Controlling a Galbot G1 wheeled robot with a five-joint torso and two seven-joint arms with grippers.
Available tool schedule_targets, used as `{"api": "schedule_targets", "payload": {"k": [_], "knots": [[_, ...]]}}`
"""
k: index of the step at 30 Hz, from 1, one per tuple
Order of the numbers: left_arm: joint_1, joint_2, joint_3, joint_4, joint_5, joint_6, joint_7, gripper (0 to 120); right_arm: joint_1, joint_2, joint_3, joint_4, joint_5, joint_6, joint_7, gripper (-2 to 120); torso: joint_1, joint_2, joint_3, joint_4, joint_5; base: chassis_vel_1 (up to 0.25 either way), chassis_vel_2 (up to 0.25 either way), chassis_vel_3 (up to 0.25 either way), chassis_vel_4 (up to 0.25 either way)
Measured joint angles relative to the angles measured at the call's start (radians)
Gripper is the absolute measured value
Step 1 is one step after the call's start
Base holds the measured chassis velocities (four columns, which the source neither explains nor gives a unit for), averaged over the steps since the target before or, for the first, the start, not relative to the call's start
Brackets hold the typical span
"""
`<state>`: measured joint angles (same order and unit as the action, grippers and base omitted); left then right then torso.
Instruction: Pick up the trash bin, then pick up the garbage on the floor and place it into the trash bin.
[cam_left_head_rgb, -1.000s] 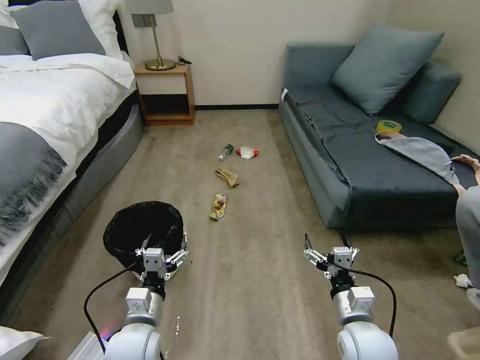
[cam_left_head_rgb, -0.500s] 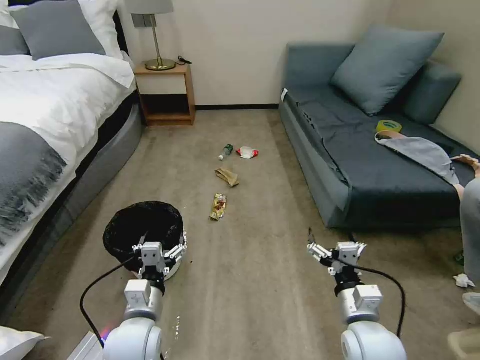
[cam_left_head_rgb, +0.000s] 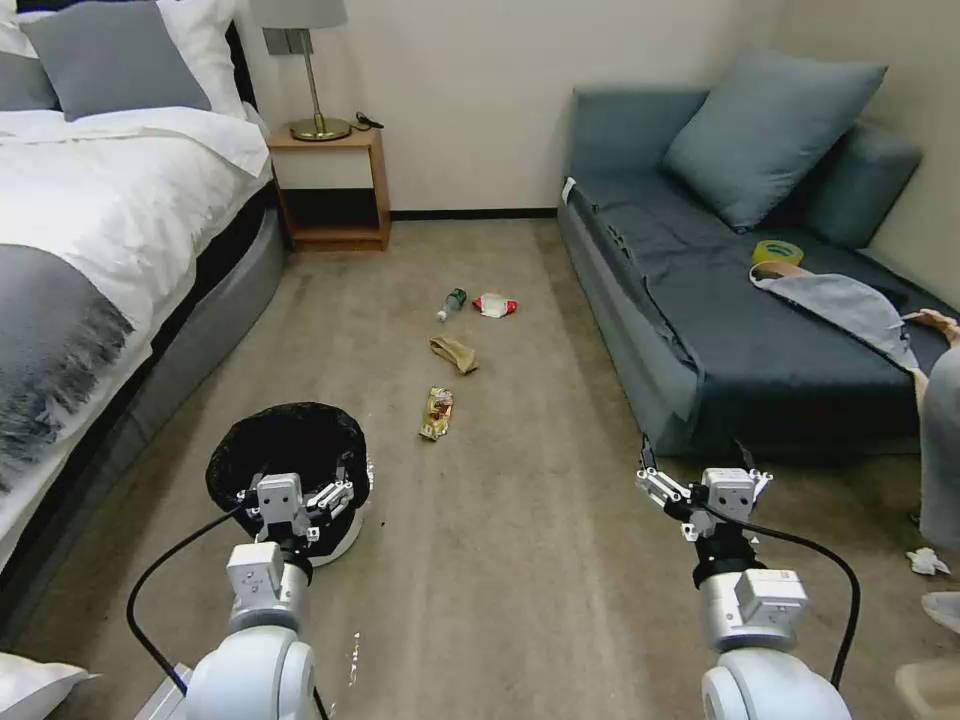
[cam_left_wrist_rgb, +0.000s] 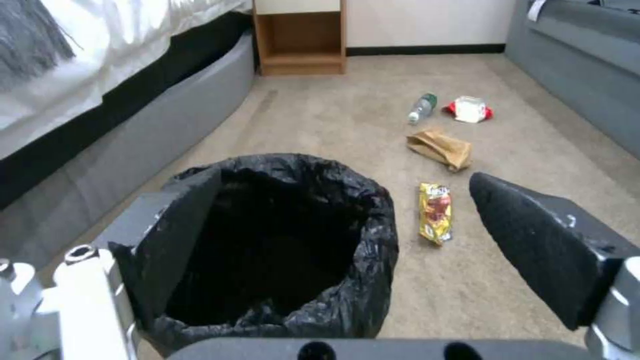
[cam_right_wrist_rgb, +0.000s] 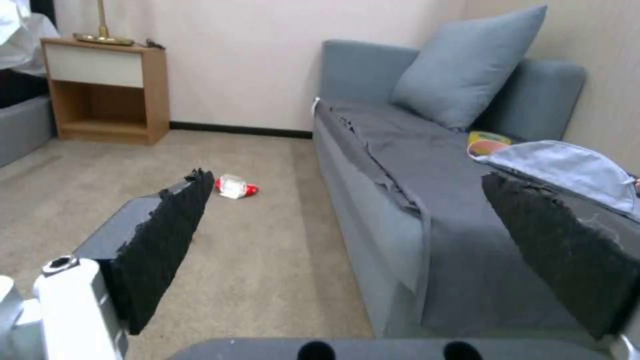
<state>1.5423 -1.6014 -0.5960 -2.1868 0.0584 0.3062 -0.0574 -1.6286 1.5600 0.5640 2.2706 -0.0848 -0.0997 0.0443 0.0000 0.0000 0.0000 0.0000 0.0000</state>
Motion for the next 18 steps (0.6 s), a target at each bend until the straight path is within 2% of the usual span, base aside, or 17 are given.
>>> {"api": "schedule_targets", "payload": {"k": [6,13,14,18], "knots": [[-0.005,0.008,-0.031,-0.002,-0.021,0.011,-0.008,100,0.0,-0.009,0.008,-0.002,0.014,0.004,0.005,100,0.0,0.0,0.0,0.0,0.0,0.0,0.0,0.0,0.0],[-0.016,0.023,-0.118,-0.018,-0.067,0.032,-0.015,100,0.002,-0.017,0.009,-0.006,0.018,0.006,0.006,100,0.0,0.0,0.0,-0.0001,-0.0001,0.0,0.0,0.0,0.0],[-0.016,0.023,-0.118,-0.018,-0.067,0.032,-0.015,100,0.002,-0.017,0.009,-0.006,0.018,0.006,0.006,100,0.0,0.0,0.0,-0.0001,-0.0001,0.0,0.0,0.0,0.0],[-0.033,0.037,-0.204,-0.026,-0.137,0.071,-0.044,100,0.004,-0.025,0.008,-0.01,0.019,0.008,0.006,100,0.0,0.0,0.0,0.0,-0.0001,0.0,0.0,0.0,0.0]]}}
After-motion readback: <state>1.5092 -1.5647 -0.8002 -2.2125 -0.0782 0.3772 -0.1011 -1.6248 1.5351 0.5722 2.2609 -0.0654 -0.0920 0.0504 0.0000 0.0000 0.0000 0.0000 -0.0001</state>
